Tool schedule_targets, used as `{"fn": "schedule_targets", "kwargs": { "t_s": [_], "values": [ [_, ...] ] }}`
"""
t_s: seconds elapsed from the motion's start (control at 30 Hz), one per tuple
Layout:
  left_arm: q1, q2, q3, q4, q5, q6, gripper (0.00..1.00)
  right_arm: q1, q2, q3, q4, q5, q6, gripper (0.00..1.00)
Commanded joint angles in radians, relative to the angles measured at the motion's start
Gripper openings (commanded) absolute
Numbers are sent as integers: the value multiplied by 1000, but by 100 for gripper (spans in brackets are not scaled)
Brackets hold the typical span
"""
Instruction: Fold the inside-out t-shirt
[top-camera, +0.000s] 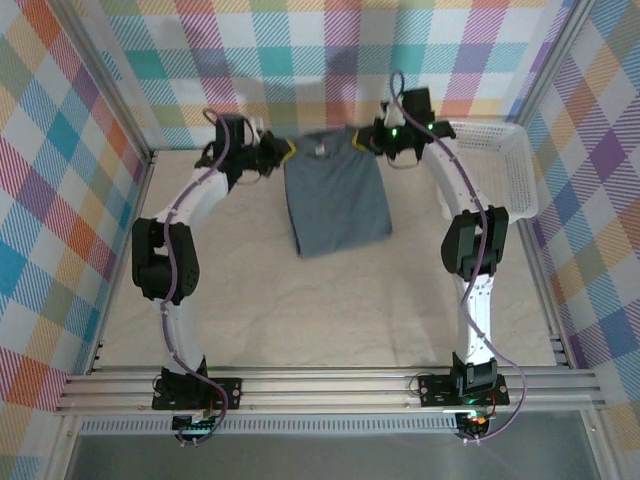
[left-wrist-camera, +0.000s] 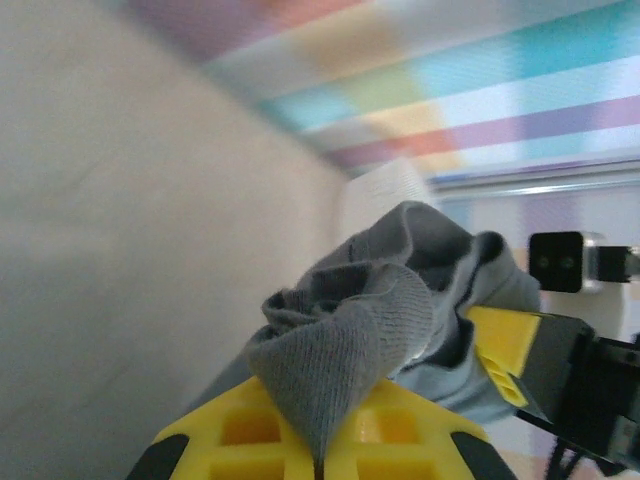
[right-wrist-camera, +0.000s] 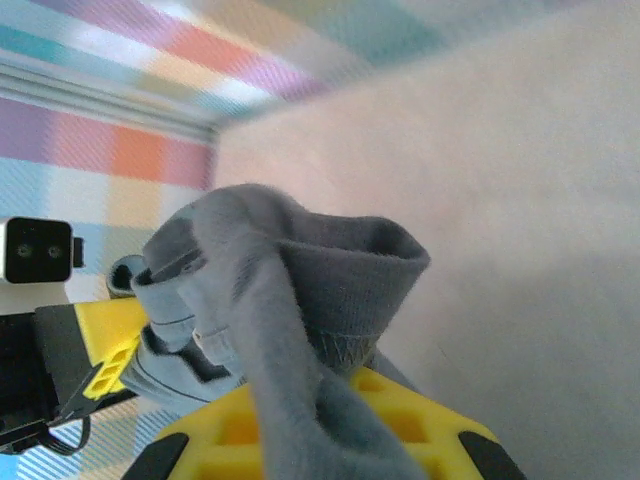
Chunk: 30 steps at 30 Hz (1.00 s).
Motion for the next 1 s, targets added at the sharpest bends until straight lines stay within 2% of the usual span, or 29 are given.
{"fn": "schedule_targets", "kwargs": {
  "t_s": [0.0,0.03,0.1,0.2,0.33,0.4,0.5,0.63,0.73,0.87,0.97],
  "values": [
    [16,-121,157,-37,40,35,0,-9,-26,267,-97,-23,-47,0],
    [11,-160,144,-58,26,56,0,-8,-45,276,-90,-30,-60,0],
    [-5,-235,70,-121,-20,112,0,-5,-107,177,-58,-21,-84,0],
    [-48,-333,-161,-143,-101,182,0,14,-239,-195,83,19,-123,0],
    [-96,-386,-494,-103,-137,174,0,27,-365,-699,300,19,-121,0],
    [-127,-415,-649,-44,-154,150,0,30,-394,-896,368,20,-111,0],
    [-175,-448,-792,-14,-184,136,0,31,-413,-1089,397,-8,-91,0],
    [-233,-508,-885,-91,-293,200,0,49,-475,-1236,425,-15,-91,0],
    [-251,-551,-922,-58,-308,214,0,55,-527,-1276,416,-2,-97,0],
    [-254,-565,-872,-37,-349,260,0,57,-578,-1277,435,16,-92,0],
    [-255,-534,-804,-10,-408,343,0,56,-590,-1240,459,37,-89,0]
  ]
}}
